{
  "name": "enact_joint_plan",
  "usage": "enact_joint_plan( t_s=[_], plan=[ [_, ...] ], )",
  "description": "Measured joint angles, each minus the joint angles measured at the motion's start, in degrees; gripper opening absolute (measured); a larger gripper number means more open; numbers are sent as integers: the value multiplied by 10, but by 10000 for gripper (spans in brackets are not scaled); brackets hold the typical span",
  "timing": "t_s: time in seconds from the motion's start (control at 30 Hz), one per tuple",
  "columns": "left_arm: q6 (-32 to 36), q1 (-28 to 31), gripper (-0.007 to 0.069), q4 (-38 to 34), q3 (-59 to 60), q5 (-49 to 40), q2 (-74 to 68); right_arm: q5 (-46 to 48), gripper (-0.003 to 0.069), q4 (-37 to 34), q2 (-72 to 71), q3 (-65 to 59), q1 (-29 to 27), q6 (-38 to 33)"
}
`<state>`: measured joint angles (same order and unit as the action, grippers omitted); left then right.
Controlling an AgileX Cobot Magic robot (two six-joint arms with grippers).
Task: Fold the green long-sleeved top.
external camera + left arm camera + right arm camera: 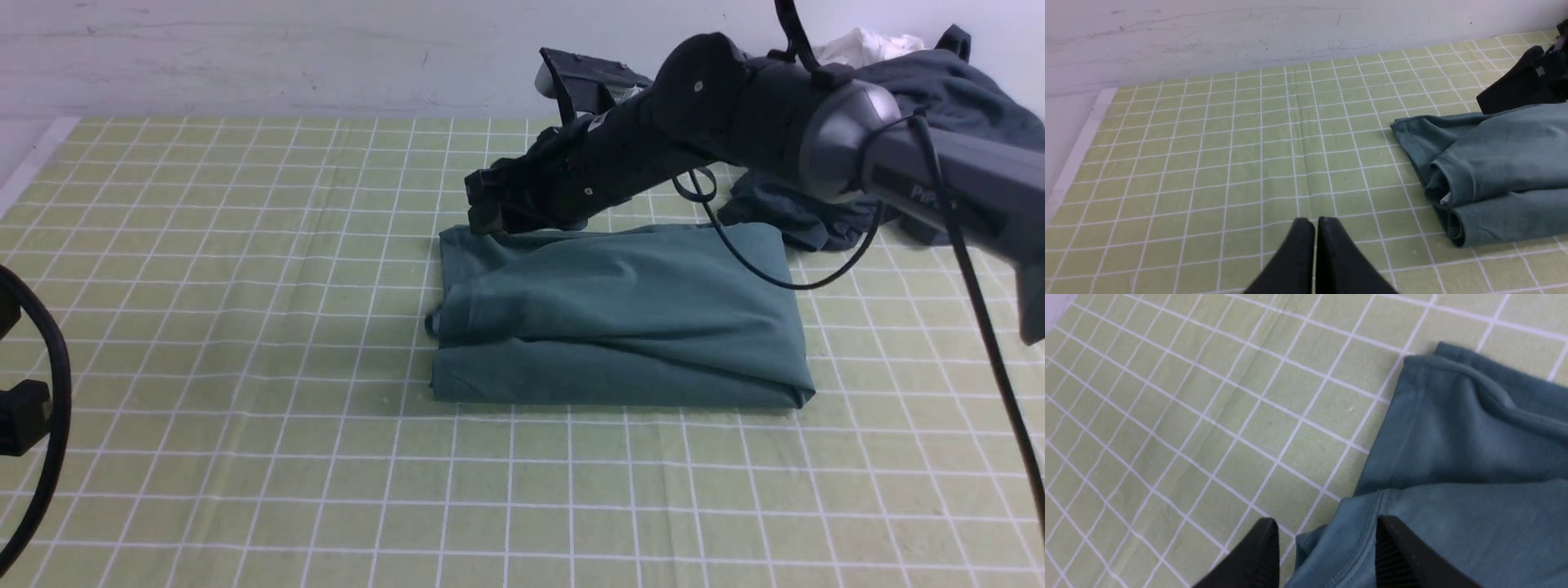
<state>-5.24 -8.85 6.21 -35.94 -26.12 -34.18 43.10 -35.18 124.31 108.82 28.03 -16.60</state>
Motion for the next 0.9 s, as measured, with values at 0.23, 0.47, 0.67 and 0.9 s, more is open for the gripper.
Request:
enact_joint_plan(
  t_s=[0.23,0.47,0.67,0.9],
  plan=[
    [0,0,0,0,0,5,0,-1,246,-3,20,1,7,-25],
    [0,0,0,0,0,9,0,-1,38,-7,83,0,38,-31],
    [25,0,0,9,27,60,48,53,-13,24,30,15,42,-83],
    [71,0,0,29,124,147,180,114,-14,187,-142,44,43,-88]
  ],
)
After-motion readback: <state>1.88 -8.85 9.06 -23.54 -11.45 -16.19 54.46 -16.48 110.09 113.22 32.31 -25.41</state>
